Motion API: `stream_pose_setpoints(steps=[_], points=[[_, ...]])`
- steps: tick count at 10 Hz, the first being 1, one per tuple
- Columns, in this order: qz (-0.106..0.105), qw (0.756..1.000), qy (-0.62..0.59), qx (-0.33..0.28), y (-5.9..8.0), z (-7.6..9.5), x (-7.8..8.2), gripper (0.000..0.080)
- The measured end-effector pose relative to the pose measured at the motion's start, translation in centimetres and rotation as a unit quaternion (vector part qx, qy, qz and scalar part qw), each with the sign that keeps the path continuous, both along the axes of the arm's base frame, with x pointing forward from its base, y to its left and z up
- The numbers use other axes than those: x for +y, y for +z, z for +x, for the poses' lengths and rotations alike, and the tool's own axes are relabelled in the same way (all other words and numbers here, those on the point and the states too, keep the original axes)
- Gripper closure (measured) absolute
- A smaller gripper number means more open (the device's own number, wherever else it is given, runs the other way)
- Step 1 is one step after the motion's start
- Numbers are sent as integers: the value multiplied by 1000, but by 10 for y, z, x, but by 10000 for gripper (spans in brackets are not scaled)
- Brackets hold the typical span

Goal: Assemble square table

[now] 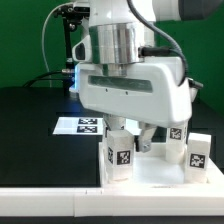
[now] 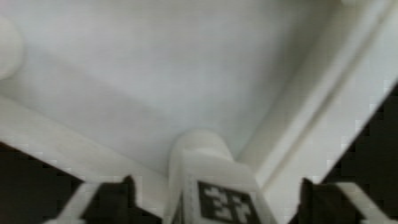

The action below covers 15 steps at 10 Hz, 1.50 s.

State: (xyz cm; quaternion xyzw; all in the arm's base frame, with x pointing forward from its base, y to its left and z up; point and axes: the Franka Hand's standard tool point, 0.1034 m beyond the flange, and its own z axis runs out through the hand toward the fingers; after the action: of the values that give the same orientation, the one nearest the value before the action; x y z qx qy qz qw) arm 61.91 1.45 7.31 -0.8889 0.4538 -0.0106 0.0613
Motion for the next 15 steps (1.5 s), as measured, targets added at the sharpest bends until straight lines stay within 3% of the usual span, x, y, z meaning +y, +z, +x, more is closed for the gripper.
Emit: stream_pose_setpoints(steps=[1, 2, 3, 4, 6, 9, 10, 11, 12, 15], points=[[-4, 1000, 26, -5, 0, 1, -2, 212], [-9, 998, 61, -9, 0, 1, -4, 212], [-15, 995, 102, -11, 0, 1, -5, 162], [-20, 990, 136, -14, 0, 1, -6, 153], [-41, 955, 294, -19, 6, 7, -14, 153], [-43, 955, 292, -20, 6, 7, -18, 151], [-43, 955, 292, -20, 6, 7, -19, 311], [-41, 963, 264, -18, 6, 7, -18, 311], [-37, 975, 216, -14, 5, 7, -18, 489], [-30, 994, 104, -4, 5, 7, -18, 515]])
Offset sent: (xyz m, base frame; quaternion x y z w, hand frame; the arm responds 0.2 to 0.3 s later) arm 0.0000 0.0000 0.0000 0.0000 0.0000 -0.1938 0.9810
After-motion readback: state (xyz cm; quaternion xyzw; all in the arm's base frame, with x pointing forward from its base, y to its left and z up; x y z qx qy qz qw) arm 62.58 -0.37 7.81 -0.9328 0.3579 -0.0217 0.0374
